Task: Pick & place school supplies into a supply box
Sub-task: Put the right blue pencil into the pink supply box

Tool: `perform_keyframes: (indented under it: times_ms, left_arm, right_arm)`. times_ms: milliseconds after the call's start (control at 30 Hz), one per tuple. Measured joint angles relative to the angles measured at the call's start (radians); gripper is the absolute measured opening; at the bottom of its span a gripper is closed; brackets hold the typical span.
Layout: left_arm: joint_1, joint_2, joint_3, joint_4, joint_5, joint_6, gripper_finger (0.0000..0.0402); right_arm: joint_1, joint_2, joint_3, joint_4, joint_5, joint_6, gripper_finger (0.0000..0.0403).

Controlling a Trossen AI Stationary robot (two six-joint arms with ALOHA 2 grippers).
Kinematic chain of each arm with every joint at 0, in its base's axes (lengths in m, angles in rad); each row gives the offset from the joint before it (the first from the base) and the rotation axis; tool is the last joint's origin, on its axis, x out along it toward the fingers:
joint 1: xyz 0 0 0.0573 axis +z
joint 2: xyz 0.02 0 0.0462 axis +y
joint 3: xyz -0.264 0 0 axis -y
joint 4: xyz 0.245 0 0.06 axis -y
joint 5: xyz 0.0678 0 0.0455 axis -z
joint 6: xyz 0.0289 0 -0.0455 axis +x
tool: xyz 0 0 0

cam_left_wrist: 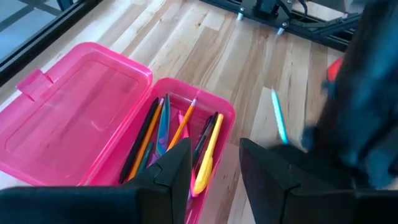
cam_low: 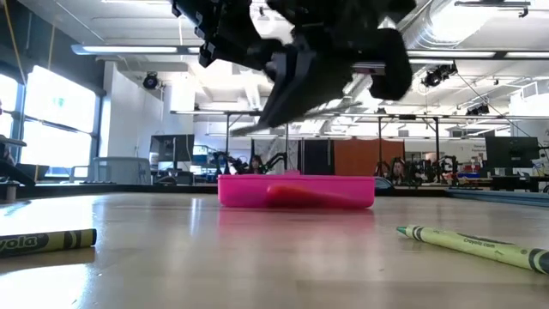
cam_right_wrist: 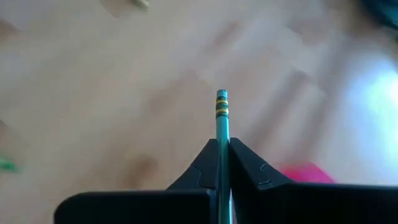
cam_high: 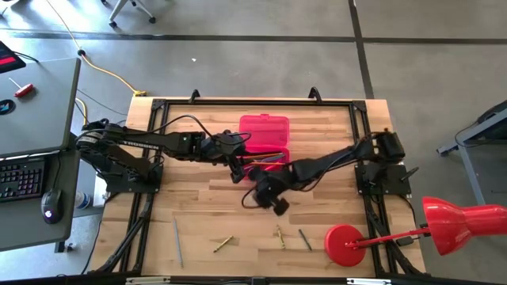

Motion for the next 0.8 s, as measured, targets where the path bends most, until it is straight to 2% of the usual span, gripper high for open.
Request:
perform_keyframes:
  times_ms: [67,167,333,500,667,800]
  left_arm:
    - [0.0,0.0,0.0,-0.001,0.004,0.0,0.0166]
    - [0.005,0.0,0.0,0.005,-0.004,-0.003,0.0166]
    - [0.006,0.0,-0.002,-0.013,-0.056,-0.008,0.0166]
    - [-0.006,0.0,-0.001,-0.016,-0.032,-0.046,0.0166]
    - [0.0,-0.012,-0.001,-0.019,-0.193,-0.053,0.0166]
    - [-0.002,-0.023,0.001,-0.029,-0.209,-0.062,0.0166]
  right_arm:
    - [-0.023,-0.03,0.0,-0.024,0.093,-0.007,0.0]
    - [-0.078,-0.043,-0.014,-0.022,0.154,0.027,0.0]
    - [-0.178,-0.045,-0.127,0.179,0.049,0.097,0.0]
    - [-0.24,-0.039,-0.282,0.368,0.035,0.121,0.0]
    - [-0.254,-0.041,-0.403,0.508,0.006,0.086,0.0]
    - [-0.281,-0.041,-0.458,0.663,0.013,0.088,0.0]
